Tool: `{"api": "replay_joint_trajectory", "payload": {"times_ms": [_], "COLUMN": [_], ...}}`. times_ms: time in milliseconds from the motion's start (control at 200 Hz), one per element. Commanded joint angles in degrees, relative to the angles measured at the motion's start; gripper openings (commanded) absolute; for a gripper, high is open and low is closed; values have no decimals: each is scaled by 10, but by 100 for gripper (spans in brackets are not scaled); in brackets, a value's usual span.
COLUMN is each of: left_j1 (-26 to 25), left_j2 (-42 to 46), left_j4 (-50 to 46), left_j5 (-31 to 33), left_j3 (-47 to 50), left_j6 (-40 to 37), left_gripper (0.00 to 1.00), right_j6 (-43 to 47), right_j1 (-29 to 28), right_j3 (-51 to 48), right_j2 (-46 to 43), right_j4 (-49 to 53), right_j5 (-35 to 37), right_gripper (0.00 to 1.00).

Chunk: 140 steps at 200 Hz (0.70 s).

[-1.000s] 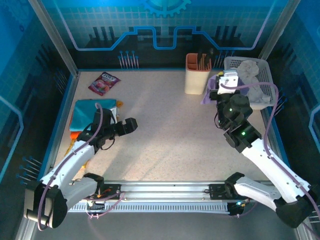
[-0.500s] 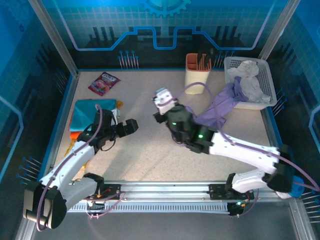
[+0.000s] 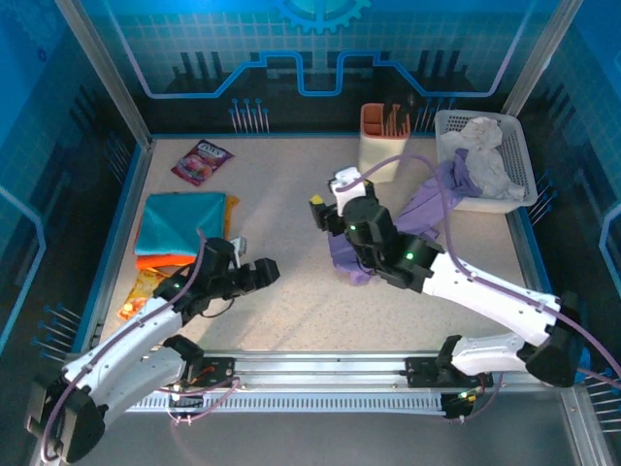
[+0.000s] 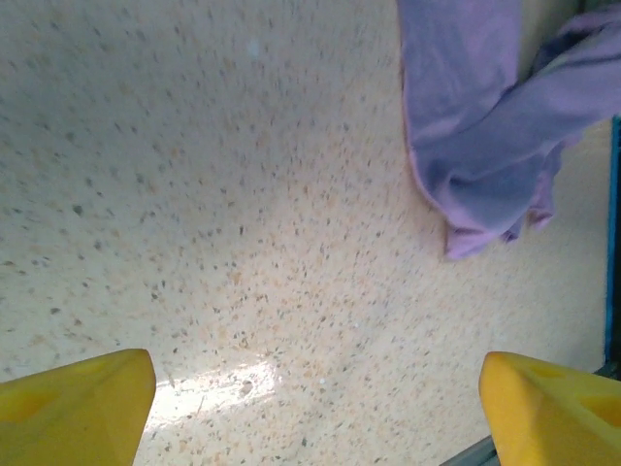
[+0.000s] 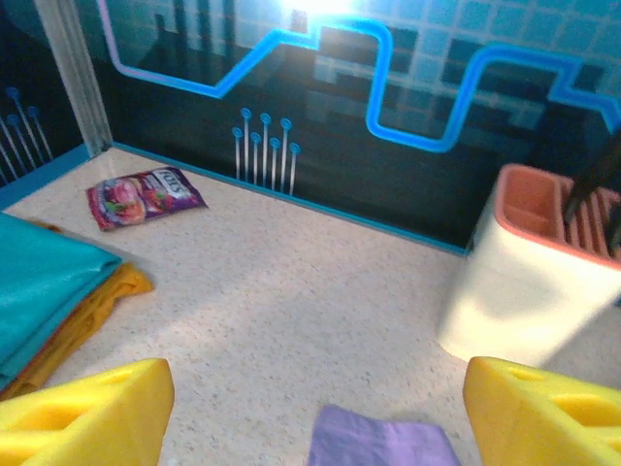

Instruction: Fold and stack the t-shirts

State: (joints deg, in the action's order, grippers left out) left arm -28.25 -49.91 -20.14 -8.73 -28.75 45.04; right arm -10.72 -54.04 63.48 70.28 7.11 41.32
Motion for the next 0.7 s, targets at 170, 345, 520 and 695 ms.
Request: {"api": "replay_joint_trajectory", "payload": {"times_ms": [170, 345, 520, 695], "left_j1": [-122, -187, -215, -221], "left_j2": [-214, -345, -459, -541], "left_j4": [92, 180, 208, 208], "left_j5": [63, 57, 62, 71], "left_j3": [-109, -177, -245, -300], "left_j6": [81, 140, 173, 168], "left_gripper": [85, 81, 79, 76], "right_j6": [-107, -174, -200, -192], "right_j1": [88, 146, 165, 177], "right_j3": [-49, -32, -47, -58], "right_j2": [-25, 2, 1, -26], "right_j4": [90, 165, 198, 224], "right_j5": [-84, -129, -110, -102], "right_gripper": [86, 90, 96, 100]}}
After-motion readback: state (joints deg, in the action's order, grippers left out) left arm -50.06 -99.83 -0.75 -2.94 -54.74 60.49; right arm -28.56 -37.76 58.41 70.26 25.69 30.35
